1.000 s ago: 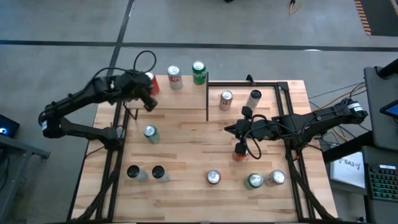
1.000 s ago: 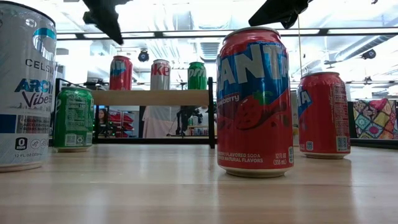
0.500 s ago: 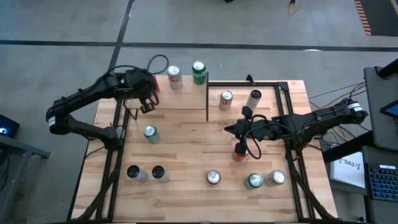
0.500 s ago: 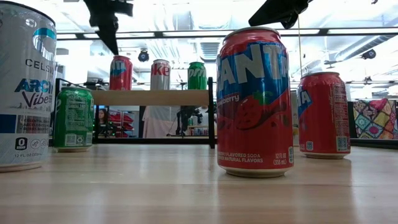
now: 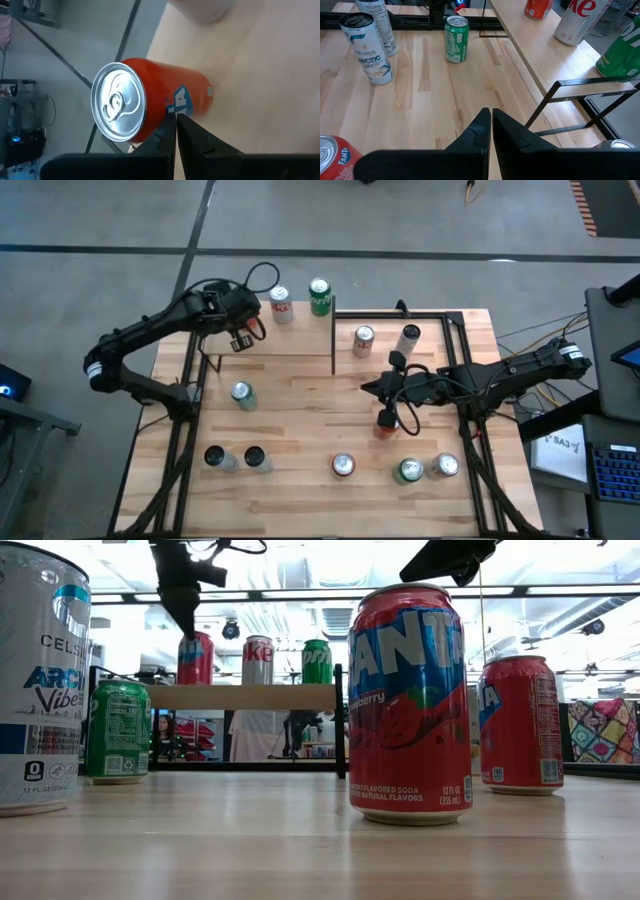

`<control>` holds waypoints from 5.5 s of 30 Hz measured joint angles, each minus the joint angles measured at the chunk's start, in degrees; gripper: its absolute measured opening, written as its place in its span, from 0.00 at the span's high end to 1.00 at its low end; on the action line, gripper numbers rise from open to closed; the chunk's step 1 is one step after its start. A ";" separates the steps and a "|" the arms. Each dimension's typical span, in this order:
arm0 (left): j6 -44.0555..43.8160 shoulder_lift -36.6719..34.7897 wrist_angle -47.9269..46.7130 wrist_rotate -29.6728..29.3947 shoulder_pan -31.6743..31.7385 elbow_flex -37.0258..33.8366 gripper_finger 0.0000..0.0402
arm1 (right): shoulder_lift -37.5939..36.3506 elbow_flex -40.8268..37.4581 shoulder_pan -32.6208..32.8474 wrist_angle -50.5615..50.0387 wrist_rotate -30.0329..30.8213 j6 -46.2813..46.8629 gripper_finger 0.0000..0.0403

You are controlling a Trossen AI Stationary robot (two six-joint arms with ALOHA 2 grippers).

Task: Place canned beverage on shelf
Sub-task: Put the top left red soda can on the shelf

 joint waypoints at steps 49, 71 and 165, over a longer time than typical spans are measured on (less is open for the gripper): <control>-4.93 0.53 7.59 13.70 10.00 10.84 1.00 | 0.00 0.00 0.00 -0.03 0.02 0.01 0.98; -3.33 5.83 4.89 11.85 16.31 10.73 1.00 | 0.00 0.00 0.02 -0.06 0.01 0.04 0.98; -3.87 1.39 3.81 30.59 11.55 5.77 1.00 | 0.00 0.00 0.00 -0.10 0.02 0.08 0.98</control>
